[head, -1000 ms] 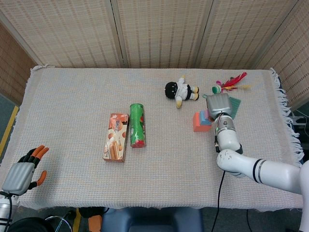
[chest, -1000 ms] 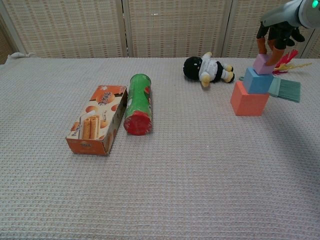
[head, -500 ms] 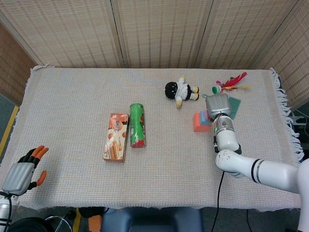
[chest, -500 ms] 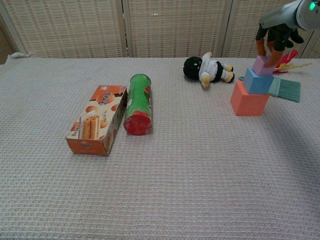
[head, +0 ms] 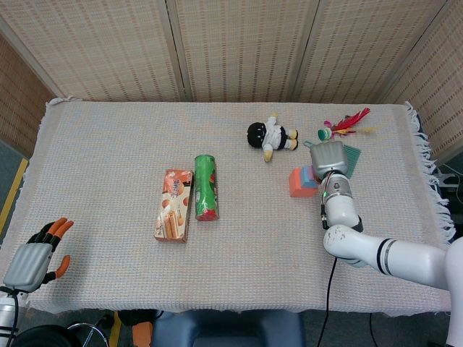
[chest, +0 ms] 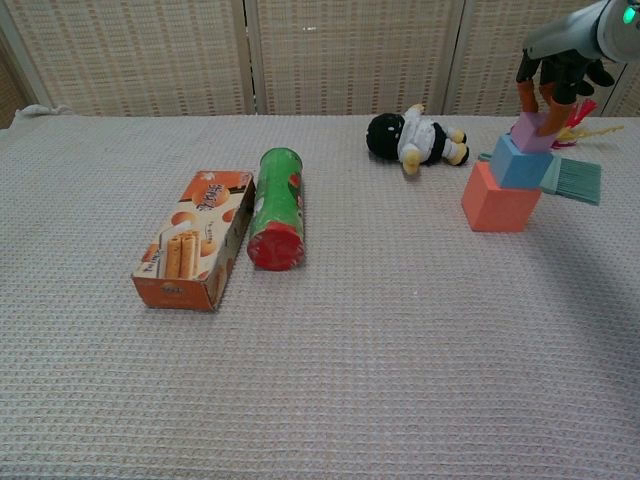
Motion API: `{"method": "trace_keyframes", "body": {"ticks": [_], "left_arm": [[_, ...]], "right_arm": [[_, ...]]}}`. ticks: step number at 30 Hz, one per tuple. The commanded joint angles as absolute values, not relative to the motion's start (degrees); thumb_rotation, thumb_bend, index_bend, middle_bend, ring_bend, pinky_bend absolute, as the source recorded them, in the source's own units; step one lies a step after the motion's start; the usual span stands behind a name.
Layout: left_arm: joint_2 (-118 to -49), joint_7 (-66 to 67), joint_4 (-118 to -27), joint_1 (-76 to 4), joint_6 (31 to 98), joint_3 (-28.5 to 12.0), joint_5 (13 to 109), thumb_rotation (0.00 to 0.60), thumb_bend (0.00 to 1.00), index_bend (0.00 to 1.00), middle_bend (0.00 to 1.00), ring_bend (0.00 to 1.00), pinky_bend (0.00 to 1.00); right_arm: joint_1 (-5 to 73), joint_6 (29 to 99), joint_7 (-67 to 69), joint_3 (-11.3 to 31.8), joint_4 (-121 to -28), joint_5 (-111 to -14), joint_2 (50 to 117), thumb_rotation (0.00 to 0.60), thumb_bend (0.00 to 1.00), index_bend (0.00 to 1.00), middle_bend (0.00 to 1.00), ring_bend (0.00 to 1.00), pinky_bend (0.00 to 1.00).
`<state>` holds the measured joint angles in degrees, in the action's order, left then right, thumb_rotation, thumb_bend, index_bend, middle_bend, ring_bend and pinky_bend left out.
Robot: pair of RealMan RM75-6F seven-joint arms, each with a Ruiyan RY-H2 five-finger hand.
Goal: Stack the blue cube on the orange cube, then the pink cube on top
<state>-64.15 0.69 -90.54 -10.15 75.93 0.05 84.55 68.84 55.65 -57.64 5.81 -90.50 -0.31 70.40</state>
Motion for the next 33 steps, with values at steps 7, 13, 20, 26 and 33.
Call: {"method": "trace_keyframes", "body": {"ticks": [7,13,20,26,33], "left_arm": [[-64.1,0.6,-90.5,-10.2,75.8,0.1,84.5,0.600,0.49,0.09,0.04,0.08,0.24],[-64.2,0.6,-90.5,-10.2,75.9,0.1,84.7,0.600,0.48,0.09,0.04,0.08,0.24],[-64.2,0.4,-90.3,-10.3,75.7,0.0,84.5,0.600,0.48,0.09,0.04,0.08,0.24],[-64.3,0.6,-90.4,-10.3,75.7,0.0,84.5,0.600,0.48,0.09,0.04,0.08,0.24],[-64.3,0.7,-90.4,-10.3,75.7,0.1,84.5,0.600,0.48,0.09,0.04,0.08,0.24]], "right_arm": [[68.7,55.5,-57.9,5.8,-90.6,0.0,70.1,0.600,0.17,0.48,0.66,0.71,0.72],[68.7,55.4,-58.0,5.8,-90.6,-0.1,70.1,0.600,0.17,0.44,0.66,0.71,0.72],[68.6,55.5,-57.8,5.9,-90.6,-0.2,70.0,0.600,0.17,0.39,0.66,0.71,0.72],[68.2,55.2,-57.3,6.0,-90.5,-0.7,69.8,0.600,0.17,0.32,0.66,0.71,0.72],[67.5,55.2,-55.4,6.8,-91.3,-2.2,68.6,0.600,0.17,0.26,0.66,0.71,0.72]]}}
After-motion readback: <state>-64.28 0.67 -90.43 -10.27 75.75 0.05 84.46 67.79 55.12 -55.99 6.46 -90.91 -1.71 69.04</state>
